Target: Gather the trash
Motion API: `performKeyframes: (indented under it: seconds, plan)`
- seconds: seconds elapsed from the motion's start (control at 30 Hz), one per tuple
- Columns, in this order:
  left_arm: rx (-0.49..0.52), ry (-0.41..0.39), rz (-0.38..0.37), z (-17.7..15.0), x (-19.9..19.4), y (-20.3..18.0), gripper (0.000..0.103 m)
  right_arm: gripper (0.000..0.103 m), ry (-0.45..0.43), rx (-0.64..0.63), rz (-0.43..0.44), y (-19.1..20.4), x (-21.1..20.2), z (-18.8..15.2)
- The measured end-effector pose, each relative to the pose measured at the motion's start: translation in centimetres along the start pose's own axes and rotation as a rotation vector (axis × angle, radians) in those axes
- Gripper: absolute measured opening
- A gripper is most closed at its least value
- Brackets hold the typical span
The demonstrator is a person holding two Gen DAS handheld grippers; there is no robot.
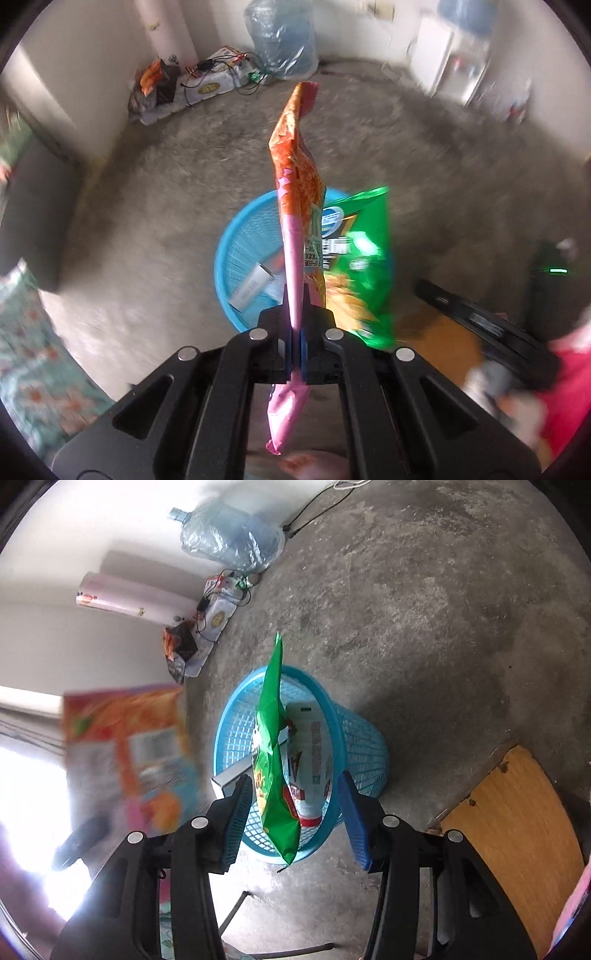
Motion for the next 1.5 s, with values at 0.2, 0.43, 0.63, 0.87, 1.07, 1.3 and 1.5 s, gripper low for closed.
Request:
performKeyframes:
  seconds: [0.2, 0.43, 0.63, 0.87, 1.07, 1.3, 1.5]
  plan:
    - [-0.090, 0.064, -0.024, -0.1, 4.2, -0.4, 0.044, 0.047, 0.044, 0.000, 0.009, 0.1, 1.0, -1.1]
    - [-0.275, -0.036, -0.193, 0.4, -1.6, 2.5, 0.060, 0.047, 0.031, 0.004, 0.025, 0.6, 0.7, -1.0]
    - [-0.304, -0.197, -0.260, -1.3, -12.0, 5.4, 0.065, 0.047, -0.067, -0.059, 0.017, 3.3, -2.2, -0.3]
    - [-0.342, -0.393, -0.179, -10.6, -24.1, 9.5, 0.080, 0.047, -0.225, -0.303, 0.049, 12.8, -9.1, -2.1]
    - [-0.569, -0.515, -0.018, -21.8, -31.6, 13.1, 0.093, 0.057, -0.351, -0.656, 0.113, 23.8, -16.5, -9.5]
    - [-0.919, -0.581, 0.049, -33.4, -35.5, 15.7, 0.094, 0.086, -0.423, -1.015, 0.150, 31.3, -22.6, -21.4]
    - [-1.005, -0.536, 0.305, -39.2, -38.9, 16.1, 0.094, 0.096, -0.438, -1.232, 0.172, 33.8, -26.6, -28.8]
Point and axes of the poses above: each gripper's, at about its wrist camera, not at the fingertips, and x roughly the way its jaws point, y to its left, z to its top, the point moved 7 cm from there along x, roughly the way its jaws point, and after that the axes turned 3 degrees about -z, right-handed, at the moved point
